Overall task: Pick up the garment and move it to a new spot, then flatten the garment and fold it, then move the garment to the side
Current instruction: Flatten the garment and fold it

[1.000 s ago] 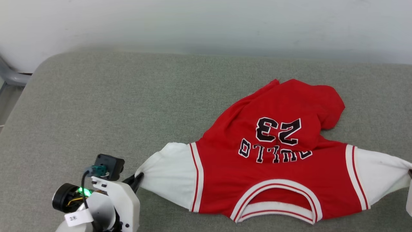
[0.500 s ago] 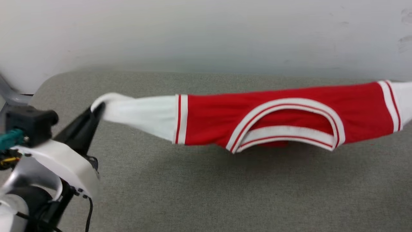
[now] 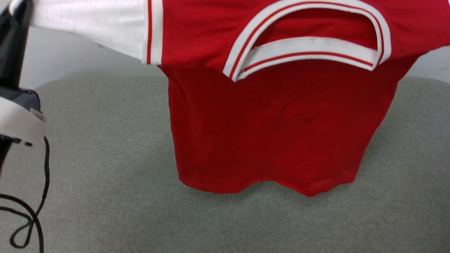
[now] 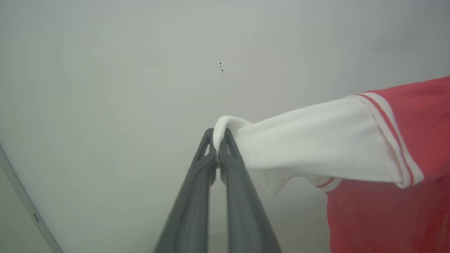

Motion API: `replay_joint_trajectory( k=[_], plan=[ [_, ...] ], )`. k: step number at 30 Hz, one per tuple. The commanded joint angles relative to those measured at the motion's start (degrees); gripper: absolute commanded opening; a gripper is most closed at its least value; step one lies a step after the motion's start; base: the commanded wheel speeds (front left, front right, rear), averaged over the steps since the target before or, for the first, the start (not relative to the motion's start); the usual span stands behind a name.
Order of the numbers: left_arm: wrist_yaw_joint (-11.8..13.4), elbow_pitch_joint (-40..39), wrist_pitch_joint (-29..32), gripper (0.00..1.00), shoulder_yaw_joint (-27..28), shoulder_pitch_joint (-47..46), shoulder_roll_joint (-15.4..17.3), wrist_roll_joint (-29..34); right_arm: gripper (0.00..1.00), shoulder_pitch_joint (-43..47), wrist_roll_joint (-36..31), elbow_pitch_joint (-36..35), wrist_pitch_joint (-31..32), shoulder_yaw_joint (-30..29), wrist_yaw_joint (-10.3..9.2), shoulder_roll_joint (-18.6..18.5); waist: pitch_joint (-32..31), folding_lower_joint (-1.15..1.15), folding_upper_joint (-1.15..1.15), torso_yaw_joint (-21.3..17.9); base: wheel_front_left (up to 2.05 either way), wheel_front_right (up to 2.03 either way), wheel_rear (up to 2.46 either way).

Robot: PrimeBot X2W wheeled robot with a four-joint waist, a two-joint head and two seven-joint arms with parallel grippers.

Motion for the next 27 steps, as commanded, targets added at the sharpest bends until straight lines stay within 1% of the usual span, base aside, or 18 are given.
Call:
replay_joint_trajectory(
  k=[1, 5, 7, 12, 20, 27],
  plan=[
    [-0.2, 0.9, -0.4, 0.0, 0.3, -1.9, 0.5, -0.1, 0.0, -1.8, -0.6, 1.1, -0.6, 0.5, -0.1, -0.4, 1.1, 0.0, 0.0, -0.2, 0.0, 0.0, 0.0],
    [-1.3, 4.9, -1.0, 0.0, 0.1, -7.5, 0.9, -0.5, 0.0, -6.6, -0.6, 4.6, -2.2, 2.5, -0.1, -0.1, 3.9, 0.0, 0.0, -0.6, 0.0, 0.0, 0.0],
    [-2.2, 7.5, -1.2, 0.0, -0.2, -10.8, 1.5, -0.3, 0.0, -8.9, -0.8, 6.3, -3.0, 3.2, -0.1, 0.1, 5.6, 0.0, 0.0, -0.7, 0.0, 0.0, 0.0],
    [-4.6, 15.0, -2.7, 0.0, -1.9, -20.6, 1.4, -0.3, 0.0, -16.1, -1.9, 10.7, -4.5, 4.8, -0.1, 0.3, 11.0, 0.0, 0.0, -0.8, 0.0, 0.0, 0.0],
    [-7.7, 29.5, -7.4, 0.0, -6.4, -40.0, 0.2, 3.5, 0.0, -31.0, -5.8, 20.1, -8.9, 6.9, -0.11, 1.3, 19.9, 0.0, 0.0, -0.9, 0.0, 0.0, 0.0],
    [-8.8, 43.2, -13.3, 0.0, -9.8, -57.0, -1.4, 7.9, 0.0, -45.6, -11.6, 30.5, -14.4, 7.1, -0.11, 3.0, 27.8, 0.0, 0.0, -0.8, 0.0, 0.0, 0.0]
  ],
)
